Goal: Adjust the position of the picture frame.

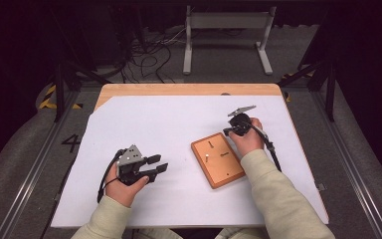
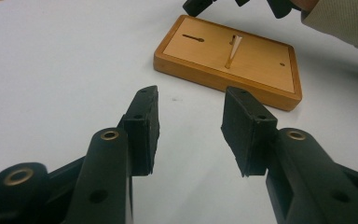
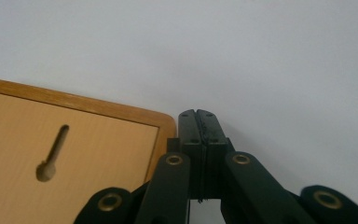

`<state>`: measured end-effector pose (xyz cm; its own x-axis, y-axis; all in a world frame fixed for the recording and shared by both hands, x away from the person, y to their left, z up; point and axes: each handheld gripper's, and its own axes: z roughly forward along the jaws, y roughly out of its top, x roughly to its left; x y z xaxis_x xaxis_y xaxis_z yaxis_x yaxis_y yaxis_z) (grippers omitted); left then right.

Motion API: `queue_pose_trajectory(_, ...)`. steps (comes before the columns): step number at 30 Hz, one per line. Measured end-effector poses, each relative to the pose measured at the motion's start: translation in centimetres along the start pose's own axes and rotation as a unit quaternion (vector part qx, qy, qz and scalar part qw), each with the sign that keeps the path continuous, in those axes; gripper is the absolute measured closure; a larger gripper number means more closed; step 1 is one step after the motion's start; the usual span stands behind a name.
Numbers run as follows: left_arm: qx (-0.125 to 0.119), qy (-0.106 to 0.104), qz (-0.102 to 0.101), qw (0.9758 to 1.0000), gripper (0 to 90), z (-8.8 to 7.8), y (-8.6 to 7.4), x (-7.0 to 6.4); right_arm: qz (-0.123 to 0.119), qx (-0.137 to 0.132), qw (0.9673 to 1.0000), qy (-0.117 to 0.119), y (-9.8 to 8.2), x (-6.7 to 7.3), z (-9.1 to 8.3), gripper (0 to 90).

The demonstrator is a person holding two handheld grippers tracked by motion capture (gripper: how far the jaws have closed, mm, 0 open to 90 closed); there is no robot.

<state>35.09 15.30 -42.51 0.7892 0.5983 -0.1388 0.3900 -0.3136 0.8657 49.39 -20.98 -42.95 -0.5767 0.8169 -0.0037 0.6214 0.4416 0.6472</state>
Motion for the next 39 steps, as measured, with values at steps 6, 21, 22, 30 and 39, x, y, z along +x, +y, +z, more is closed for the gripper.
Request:
queue_pose_trajectory(6,0.0,0.001,-0.006,1.0,56.3,-0.1,-0.1,0.2,-0.017,0.014,0.9998,0.0,0.3,0.5,0.7,90.0)
queue_pose_trajectory(21,-0.002,0.017,-0.03,0.9994,55.8,-0.5,-0.8,1.8,-0.107,0.02,0.9874,0.115,2.8,7.2,3.4,90.0)
queue_pose_trajectory(22,-0.002,0.016,-0.032,0.9994,55.9,-0.5,-0.9,1.9,-0.114,0.021,0.9858,0.121,2.9,7.7,3.5,90.0)
queue_pose_trajectory(30,0.015,0.016,-0.044,0.9988,63.5,0.0,-1.6,2.3,-0.132,-0.009,0.9847,0.114,3.6,8.9,2.0,90.0)
queue_pose_trajectory(39,0.055,0.012,-0.058,0.9967,80.1,2.9,-2.0,2.2,-0.105,-0.07,0.9852,0.115,1.5,6.7,-3.8,90.0)
